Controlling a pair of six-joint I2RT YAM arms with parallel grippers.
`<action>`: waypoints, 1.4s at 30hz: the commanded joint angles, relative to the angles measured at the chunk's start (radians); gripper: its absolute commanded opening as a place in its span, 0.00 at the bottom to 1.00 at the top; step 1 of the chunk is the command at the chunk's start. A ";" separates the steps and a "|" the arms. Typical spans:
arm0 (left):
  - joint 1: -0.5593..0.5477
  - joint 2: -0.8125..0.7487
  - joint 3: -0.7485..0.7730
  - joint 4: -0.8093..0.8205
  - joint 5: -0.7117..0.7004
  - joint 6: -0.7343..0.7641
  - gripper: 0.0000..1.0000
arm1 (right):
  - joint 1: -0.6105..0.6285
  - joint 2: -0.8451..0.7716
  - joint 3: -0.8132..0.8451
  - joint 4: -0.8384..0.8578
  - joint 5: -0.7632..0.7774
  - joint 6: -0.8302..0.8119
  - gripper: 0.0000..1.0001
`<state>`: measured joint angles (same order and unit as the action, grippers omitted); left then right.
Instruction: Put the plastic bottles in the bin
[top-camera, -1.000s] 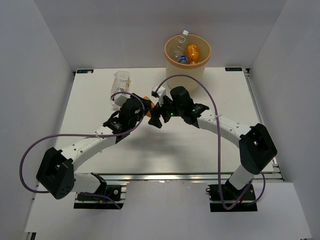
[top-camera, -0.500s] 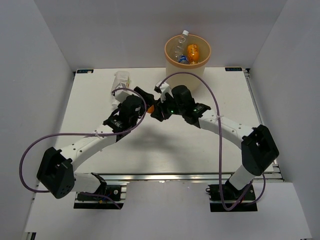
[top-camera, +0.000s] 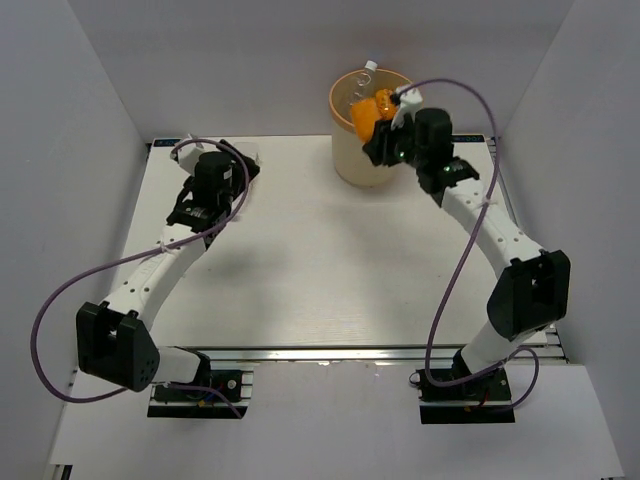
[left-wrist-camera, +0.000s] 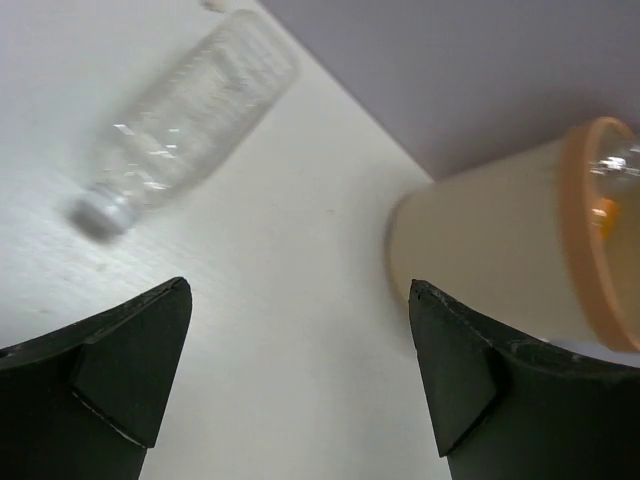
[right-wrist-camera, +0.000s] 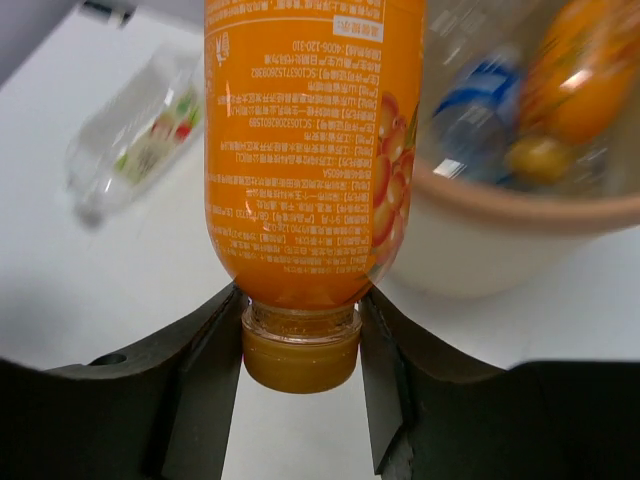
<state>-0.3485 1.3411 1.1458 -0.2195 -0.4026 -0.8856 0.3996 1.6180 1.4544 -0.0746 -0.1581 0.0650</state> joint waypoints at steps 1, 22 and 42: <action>0.043 0.018 -0.027 -0.084 0.030 0.057 0.98 | -0.037 0.066 0.207 -0.008 0.090 -0.027 0.04; 0.184 0.398 0.256 -0.191 0.190 0.714 0.98 | -0.107 0.355 0.655 -0.082 0.266 -0.195 0.89; 0.249 0.601 0.272 -0.133 0.278 0.787 0.98 | -0.107 -0.202 -0.009 0.182 0.123 -0.152 0.89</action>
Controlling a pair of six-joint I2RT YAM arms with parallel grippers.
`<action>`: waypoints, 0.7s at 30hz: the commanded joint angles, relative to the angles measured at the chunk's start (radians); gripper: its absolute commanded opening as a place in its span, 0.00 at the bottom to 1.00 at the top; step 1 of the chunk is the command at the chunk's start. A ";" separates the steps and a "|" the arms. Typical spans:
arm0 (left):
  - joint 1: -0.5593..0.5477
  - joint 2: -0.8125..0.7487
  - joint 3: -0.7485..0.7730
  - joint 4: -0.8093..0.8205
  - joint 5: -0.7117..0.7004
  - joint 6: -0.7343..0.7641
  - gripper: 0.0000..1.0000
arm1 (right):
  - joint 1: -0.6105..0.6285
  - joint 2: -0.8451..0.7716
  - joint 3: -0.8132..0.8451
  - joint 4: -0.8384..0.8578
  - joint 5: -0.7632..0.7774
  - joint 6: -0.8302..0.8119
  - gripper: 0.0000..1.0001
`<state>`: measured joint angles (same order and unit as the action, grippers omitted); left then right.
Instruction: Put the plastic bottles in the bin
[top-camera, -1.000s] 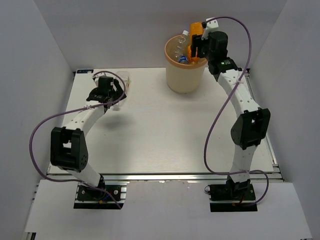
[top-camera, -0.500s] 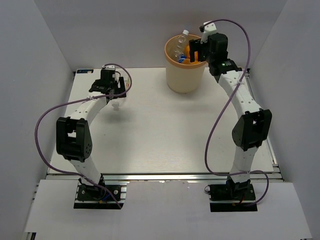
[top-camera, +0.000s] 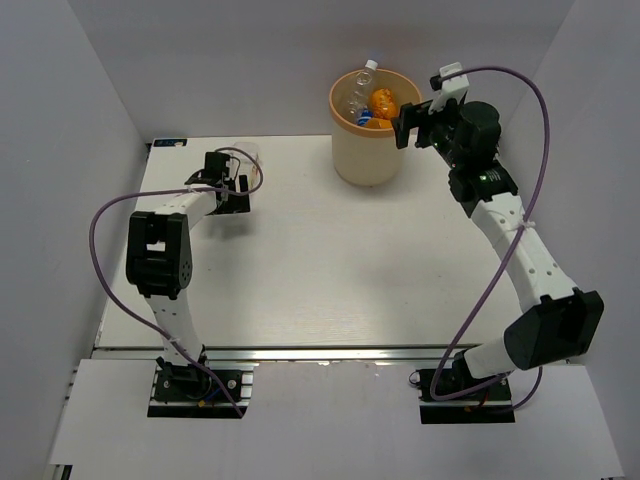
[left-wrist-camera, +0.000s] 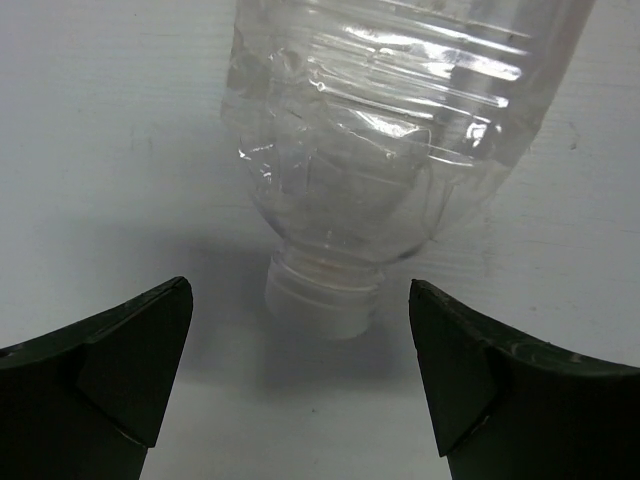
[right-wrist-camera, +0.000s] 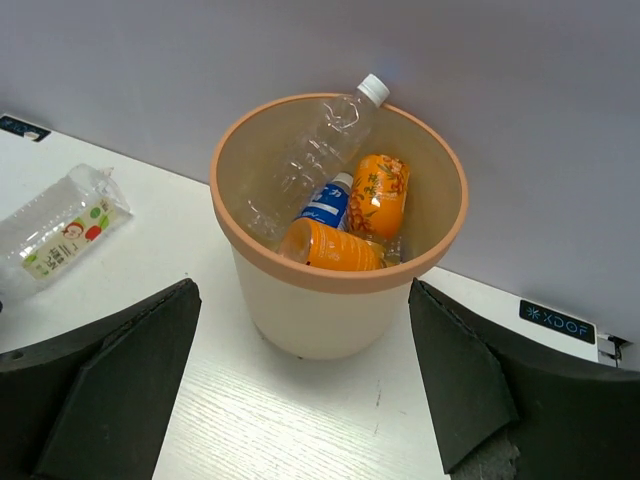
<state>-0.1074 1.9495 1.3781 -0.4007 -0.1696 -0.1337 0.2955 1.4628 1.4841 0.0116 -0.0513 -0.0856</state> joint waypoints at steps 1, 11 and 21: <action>0.008 0.000 0.048 0.048 0.045 0.039 0.98 | -0.002 -0.056 -0.050 0.100 0.018 -0.006 0.89; 0.008 0.071 0.102 0.014 0.102 0.059 0.93 | -0.002 -0.131 -0.116 0.110 0.045 -0.026 0.89; 0.008 0.083 0.131 -0.015 0.143 0.031 0.29 | -0.002 -0.272 -0.248 0.191 0.082 -0.017 0.89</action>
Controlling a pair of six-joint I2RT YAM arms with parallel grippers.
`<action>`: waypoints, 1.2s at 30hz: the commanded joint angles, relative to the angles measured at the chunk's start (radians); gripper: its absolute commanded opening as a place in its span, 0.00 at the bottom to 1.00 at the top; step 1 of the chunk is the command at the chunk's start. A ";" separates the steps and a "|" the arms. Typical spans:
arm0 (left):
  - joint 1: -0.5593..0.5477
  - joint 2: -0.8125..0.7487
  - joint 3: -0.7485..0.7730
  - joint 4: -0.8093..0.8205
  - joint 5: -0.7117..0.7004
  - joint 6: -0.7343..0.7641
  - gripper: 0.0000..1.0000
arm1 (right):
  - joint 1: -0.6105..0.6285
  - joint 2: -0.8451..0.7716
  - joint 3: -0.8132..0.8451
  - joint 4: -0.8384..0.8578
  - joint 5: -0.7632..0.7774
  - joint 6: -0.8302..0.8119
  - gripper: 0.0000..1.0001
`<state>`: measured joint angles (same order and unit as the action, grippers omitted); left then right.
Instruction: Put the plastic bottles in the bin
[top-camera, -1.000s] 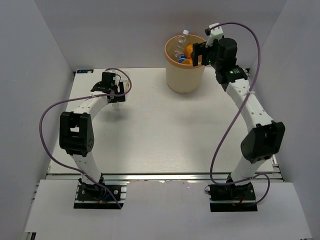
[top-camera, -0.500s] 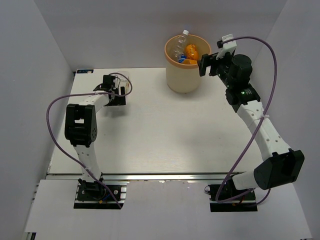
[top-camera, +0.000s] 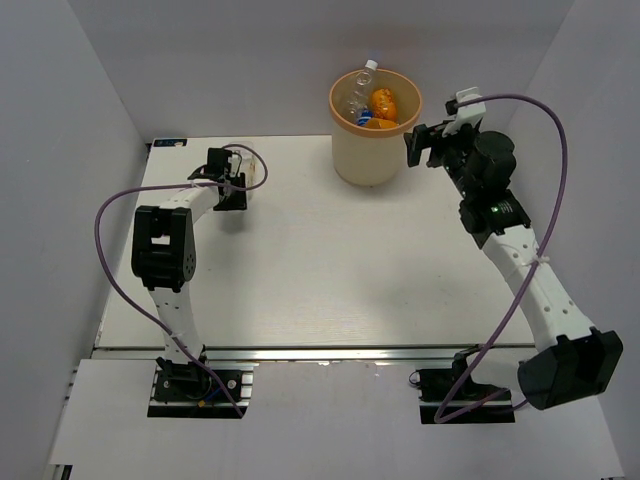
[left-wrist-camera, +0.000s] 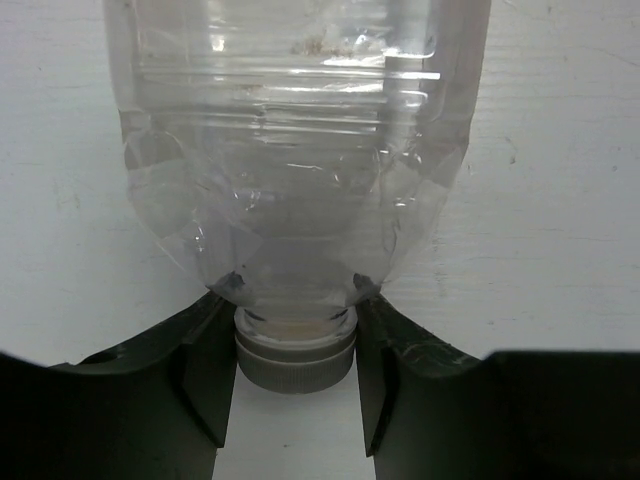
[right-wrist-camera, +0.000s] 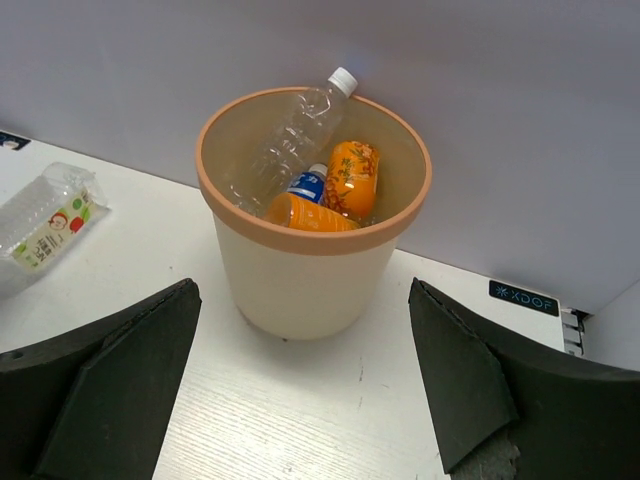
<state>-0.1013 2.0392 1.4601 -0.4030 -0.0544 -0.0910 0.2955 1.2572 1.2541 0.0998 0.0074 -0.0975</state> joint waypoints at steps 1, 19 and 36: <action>0.002 -0.007 0.055 -0.016 0.036 -0.013 0.22 | -0.002 -0.077 -0.025 0.101 0.023 -0.004 0.89; -0.024 -0.373 -0.277 0.570 0.774 -0.410 0.00 | -0.002 -0.095 -0.255 0.204 -0.280 0.283 0.89; -0.227 -0.654 -0.572 1.047 0.843 -0.875 0.00 | 0.002 -0.007 -0.505 0.823 -0.578 0.812 0.89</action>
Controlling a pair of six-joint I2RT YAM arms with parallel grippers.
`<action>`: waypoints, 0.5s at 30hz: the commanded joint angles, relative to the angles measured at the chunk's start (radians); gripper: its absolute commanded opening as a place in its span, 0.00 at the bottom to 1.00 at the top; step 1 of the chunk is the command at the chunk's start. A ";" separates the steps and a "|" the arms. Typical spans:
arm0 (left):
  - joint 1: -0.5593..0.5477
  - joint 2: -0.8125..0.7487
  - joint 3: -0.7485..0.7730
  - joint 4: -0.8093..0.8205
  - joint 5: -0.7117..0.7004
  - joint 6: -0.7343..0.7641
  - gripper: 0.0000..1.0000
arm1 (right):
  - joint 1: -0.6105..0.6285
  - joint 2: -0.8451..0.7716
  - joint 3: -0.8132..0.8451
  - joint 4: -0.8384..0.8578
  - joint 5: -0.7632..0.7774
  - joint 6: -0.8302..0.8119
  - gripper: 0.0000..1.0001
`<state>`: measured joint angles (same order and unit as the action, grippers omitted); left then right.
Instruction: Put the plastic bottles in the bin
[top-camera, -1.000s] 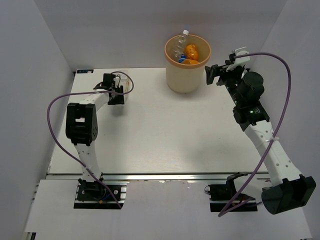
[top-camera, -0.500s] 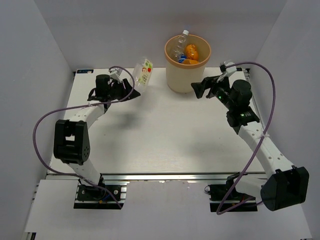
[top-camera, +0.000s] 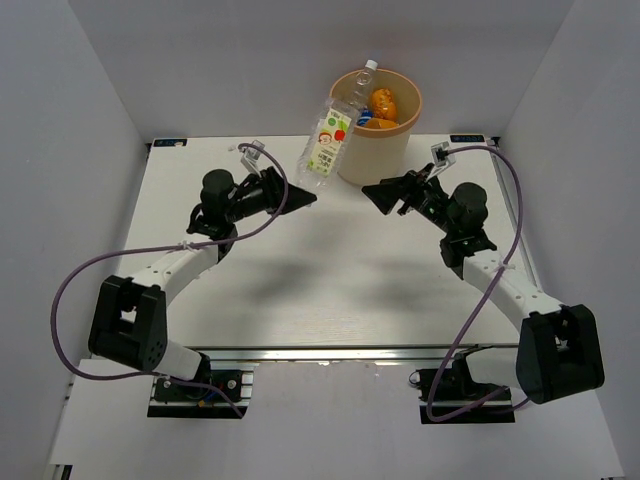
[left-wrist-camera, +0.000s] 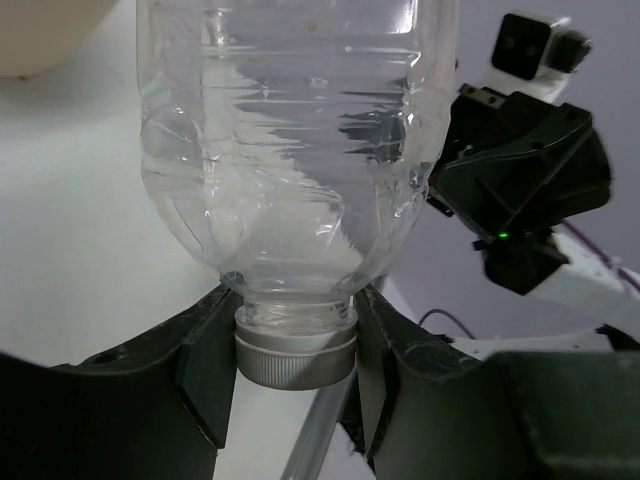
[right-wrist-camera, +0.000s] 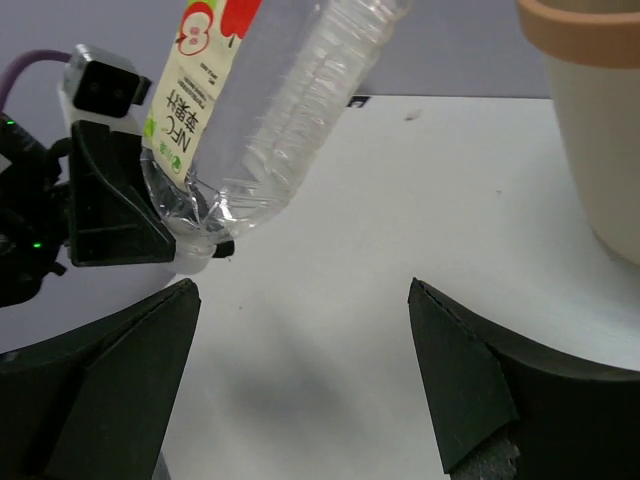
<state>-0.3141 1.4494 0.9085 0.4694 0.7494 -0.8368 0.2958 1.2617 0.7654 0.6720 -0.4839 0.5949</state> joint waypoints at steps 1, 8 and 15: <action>-0.019 -0.070 -0.035 0.187 0.042 -0.140 0.00 | 0.011 -0.010 -0.020 0.274 -0.094 0.123 0.89; -0.042 -0.127 -0.054 0.222 0.041 -0.176 0.00 | 0.032 0.057 -0.029 0.484 -0.111 0.258 0.89; -0.065 -0.141 -0.077 0.221 0.033 -0.192 0.00 | 0.074 0.179 0.073 0.614 -0.160 0.393 0.89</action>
<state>-0.3698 1.3365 0.8562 0.6418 0.7753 -1.0042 0.3466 1.4242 0.7612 1.1576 -0.6235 0.9169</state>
